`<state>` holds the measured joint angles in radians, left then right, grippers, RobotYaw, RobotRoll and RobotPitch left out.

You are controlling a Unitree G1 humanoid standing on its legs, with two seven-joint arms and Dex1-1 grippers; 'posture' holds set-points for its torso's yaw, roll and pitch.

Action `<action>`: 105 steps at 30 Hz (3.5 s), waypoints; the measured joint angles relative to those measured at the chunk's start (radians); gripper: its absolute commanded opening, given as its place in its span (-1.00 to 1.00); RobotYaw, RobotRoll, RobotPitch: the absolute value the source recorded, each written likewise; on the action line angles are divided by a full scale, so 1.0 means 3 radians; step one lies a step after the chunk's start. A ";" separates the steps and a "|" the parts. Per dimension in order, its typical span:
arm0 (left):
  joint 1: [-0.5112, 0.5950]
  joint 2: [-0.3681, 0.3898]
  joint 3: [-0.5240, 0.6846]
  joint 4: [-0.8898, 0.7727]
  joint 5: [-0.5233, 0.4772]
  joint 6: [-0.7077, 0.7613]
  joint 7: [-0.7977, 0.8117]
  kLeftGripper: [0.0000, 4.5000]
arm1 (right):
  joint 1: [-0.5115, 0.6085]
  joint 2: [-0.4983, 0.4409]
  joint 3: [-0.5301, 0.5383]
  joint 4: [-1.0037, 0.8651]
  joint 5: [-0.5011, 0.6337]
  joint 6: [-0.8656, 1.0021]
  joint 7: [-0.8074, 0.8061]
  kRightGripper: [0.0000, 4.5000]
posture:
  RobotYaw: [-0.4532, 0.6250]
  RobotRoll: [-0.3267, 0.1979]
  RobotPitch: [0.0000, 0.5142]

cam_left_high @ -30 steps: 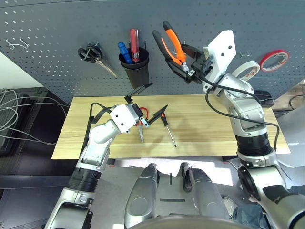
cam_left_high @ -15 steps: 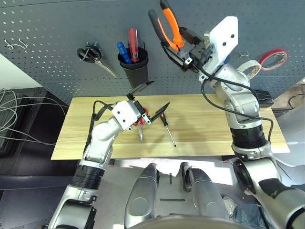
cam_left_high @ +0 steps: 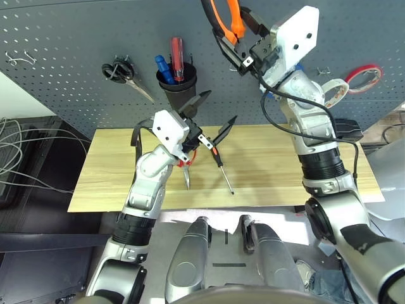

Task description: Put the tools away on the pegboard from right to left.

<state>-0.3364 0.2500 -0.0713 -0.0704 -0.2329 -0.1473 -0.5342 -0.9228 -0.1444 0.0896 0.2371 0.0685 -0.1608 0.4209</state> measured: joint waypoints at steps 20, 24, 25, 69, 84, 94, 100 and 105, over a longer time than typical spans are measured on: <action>0.0006 -0.0039 -0.0014 -0.0125 -0.0029 0.0176 0.0027 1.00 | -0.0417 0.0025 -0.0033 0.1554 -0.0220 -0.1219 -0.0262 0.19 | 0.12 0.25 -0.03; 0.0026 -0.0037 -0.0014 -0.0135 -0.0012 0.0176 0.0028 1.00 | -0.0433 0.0060 -0.0033 0.1752 -0.0222 -0.1342 -0.0266 0.19 | 0.13 0.25 -0.01; 0.0028 -0.0035 -0.0014 -0.0135 -0.0008 0.0176 0.0028 1.00 | -0.0439 0.0070 -0.0036 0.1796 -0.0222 -0.1364 -0.0271 0.19 | 0.13 0.25 -0.01; -0.0052 0.0254 -0.0440 0.0589 0.0551 0.0663 -0.0208 1.00 | 0.1778 -0.0635 0.0043 -0.0909 -0.0032 0.0317 0.0272 0.98 | -0.02 0.25 -0.21; -0.0601 -0.0098 -0.0398 0.1868 0.0933 0.1733 0.0366 1.00 | 0.1883 -0.0549 -0.0386 -0.0324 0.0758 0.2756 0.0190 0.98 | -0.04 0.25 -0.19; -0.0993 -0.0724 -0.0130 0.2536 0.0805 0.2377 0.0774 1.00 | 0.1811 -0.0554 -0.0286 -0.0261 0.0681 0.2887 0.0188 0.98 | -0.08 0.25 -0.08; -0.1236 -0.0952 -0.0015 0.3100 0.0795 0.2184 0.1074 1.00 | 0.1842 -0.0477 -0.0256 -0.0396 0.0668 0.2902 0.0120 0.98 | -0.16 0.25 -0.02; -0.1357 -0.0980 0.0043 0.3660 0.0830 0.1973 0.1318 0.92 | 0.1843 -0.0452 -0.0230 -0.0522 0.0654 0.2925 0.0067 1.00 | -0.24 0.25 0.02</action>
<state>-0.7435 -0.0439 -0.0582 1.0276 0.0160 0.4447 -0.1388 -0.3699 -0.2799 0.0206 0.0804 0.2646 0.7168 0.4411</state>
